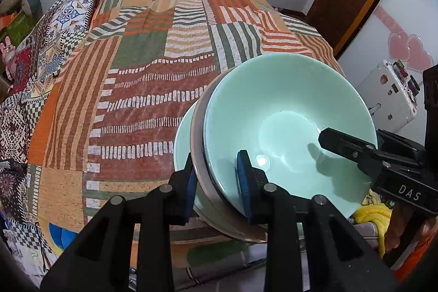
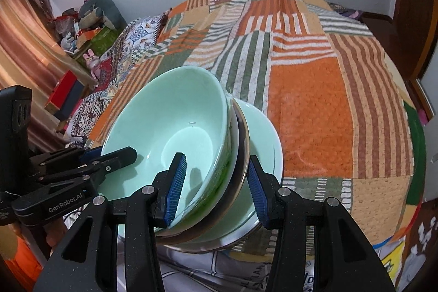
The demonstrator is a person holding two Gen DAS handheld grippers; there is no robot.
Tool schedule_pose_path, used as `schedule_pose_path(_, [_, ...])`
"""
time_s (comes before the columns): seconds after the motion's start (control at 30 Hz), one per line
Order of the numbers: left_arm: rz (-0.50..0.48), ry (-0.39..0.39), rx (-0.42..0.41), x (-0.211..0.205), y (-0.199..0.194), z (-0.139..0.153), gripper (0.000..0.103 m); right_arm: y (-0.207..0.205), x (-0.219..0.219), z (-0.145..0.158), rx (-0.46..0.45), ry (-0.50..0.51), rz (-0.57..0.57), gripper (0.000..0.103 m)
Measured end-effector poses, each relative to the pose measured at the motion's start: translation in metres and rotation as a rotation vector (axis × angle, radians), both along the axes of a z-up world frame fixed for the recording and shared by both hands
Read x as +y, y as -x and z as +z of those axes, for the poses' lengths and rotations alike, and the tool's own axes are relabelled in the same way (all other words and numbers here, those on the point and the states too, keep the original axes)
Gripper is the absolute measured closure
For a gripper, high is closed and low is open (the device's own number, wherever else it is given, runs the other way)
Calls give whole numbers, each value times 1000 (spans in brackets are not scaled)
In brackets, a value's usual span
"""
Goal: Organize plates and bowls
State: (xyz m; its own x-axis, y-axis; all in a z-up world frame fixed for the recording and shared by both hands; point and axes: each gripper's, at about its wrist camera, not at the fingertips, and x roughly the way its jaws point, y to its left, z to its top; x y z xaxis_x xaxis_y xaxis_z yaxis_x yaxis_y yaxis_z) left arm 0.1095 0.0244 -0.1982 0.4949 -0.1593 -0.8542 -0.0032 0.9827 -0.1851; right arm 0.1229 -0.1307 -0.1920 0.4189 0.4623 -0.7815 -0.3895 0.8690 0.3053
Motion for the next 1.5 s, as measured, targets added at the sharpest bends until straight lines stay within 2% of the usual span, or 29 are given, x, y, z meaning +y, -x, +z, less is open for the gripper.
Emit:
schedule_pose_path(0.17, [2,25,2,4,0,-5,74,1,0,-1,-4,-9,-2,61])
schedule_pose_path(0.33, [20,59,16,10,-3,-10,75,3,4,-1,-22,-8,13,55])
schedule_pose_path(0.53, [34,-68,-100,5,8,15,74,2,9,3,-60,34,17,54])
schedule_pose_path(0.67, [48,-67,-156,8,16,34,74,5,7,10,-70,28,20,53])
schedule_pose_path(0.87, [64,-80,-292,3,33,76,71,21,-3,43,-190,18,10,38])
schedule_pose_path(1.1, [91,-111,-515,-6,67,137,52,41,-17,88,-331,-18,-18,35])
schedule_pose_path(1.27, [111,-132,-640,-12,87,170,41,62,-23,128,-471,-57,-25,31])
schedule_pose_path(1.37, [115,-127,-700,-14,99,185,34,72,-24,145,-541,-77,-25,19])
schedule_pose_path(1.47, [121,-134,-739,-16,108,192,19,86,-27,161,-621,-103,-28,17])
schedule_pose_path(1.5, [124,-133,-756,-17,112,194,11,90,-27,165,-639,-106,-27,15])
